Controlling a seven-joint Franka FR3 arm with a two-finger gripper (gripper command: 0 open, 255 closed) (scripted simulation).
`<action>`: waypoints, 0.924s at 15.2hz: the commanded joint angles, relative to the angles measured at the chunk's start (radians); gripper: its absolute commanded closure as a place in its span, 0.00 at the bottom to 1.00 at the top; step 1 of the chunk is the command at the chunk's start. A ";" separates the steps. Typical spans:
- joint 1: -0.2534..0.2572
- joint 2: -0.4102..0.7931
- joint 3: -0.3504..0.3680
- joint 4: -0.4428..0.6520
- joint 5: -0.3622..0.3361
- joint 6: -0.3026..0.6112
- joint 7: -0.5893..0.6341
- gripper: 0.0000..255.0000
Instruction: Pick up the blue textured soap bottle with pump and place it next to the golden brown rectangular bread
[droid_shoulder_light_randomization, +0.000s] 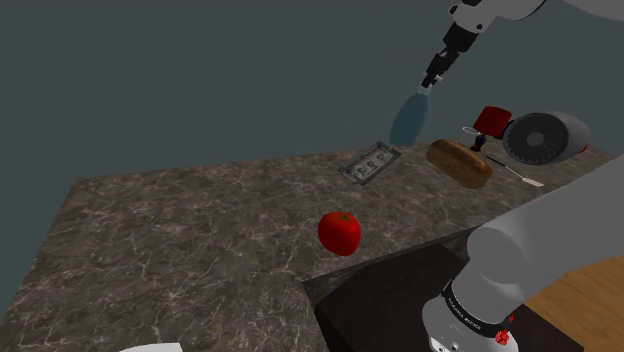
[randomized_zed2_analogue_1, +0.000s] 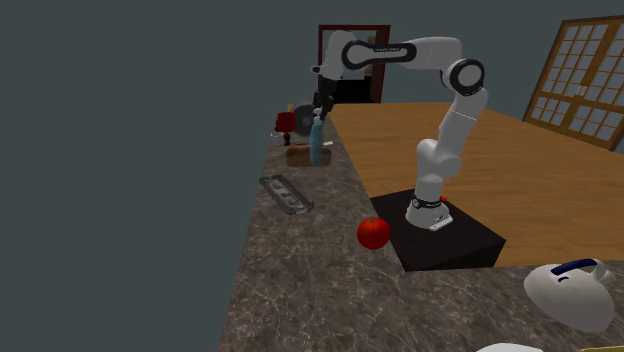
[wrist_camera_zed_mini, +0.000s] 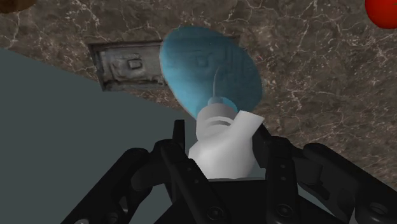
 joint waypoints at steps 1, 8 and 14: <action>-0.016 -0.018 -0.030 -0.020 -0.003 -0.002 -0.046 1.00; -0.067 -0.018 -0.154 0.006 -0.003 -0.042 -0.217 1.00; -0.104 0.029 -0.273 0.073 0.016 -0.082 -0.375 1.00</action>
